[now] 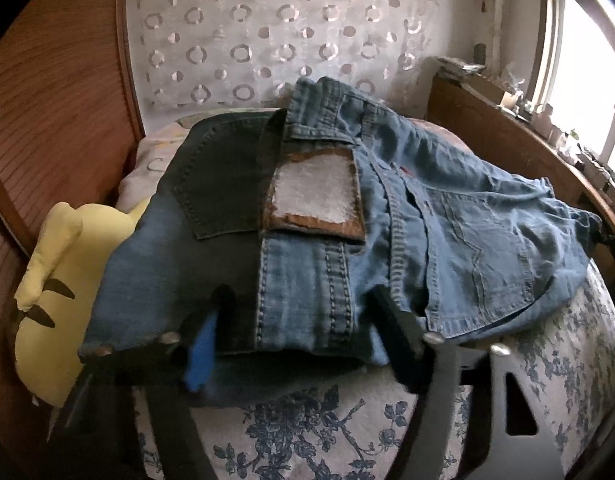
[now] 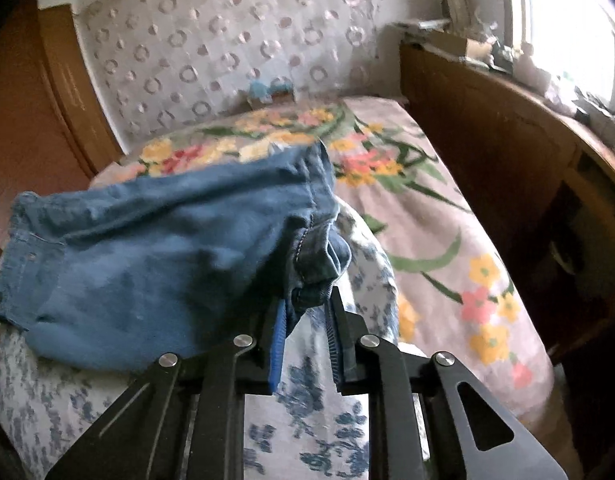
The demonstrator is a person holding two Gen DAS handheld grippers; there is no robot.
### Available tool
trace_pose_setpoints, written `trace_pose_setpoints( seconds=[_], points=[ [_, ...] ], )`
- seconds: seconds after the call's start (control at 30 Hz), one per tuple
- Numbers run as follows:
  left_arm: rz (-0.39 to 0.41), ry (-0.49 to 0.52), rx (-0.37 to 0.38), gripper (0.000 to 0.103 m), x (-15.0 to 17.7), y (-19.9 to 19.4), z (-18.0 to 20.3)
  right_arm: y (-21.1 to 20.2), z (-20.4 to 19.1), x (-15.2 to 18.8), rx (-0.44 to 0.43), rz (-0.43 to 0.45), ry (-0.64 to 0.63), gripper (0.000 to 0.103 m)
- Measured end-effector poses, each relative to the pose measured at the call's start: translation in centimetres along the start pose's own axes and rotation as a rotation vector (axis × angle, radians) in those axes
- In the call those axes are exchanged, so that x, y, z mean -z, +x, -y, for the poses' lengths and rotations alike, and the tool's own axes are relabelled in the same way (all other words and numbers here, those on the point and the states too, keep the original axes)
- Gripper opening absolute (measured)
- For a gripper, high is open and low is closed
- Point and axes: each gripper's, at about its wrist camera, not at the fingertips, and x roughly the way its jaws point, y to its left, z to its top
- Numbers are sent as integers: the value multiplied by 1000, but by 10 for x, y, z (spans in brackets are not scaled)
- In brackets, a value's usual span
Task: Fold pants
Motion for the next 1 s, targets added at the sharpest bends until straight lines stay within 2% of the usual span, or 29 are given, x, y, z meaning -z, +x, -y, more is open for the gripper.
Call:
trace_pose_setpoints(
  seconds=[0.13,0.33,0.53,0.7,1.0],
  points=[
    [9,9,-14,47,0,0,3,1,1,4,-25,25,-12,18],
    [39,97,-79,35,-3,-3,15,5,7,7,-37,44,-21,18],
    [50,119,-66,22,-7,-10,17,3,7,4,-44,62,-19,18],
    [57,169,-101,17,-11,-13,28,-2,5,3,-43,97,-26,17],
    [99,160,-88,14,-18,-31,30,-8,7,12,-40,131,-43,15]
  ],
)
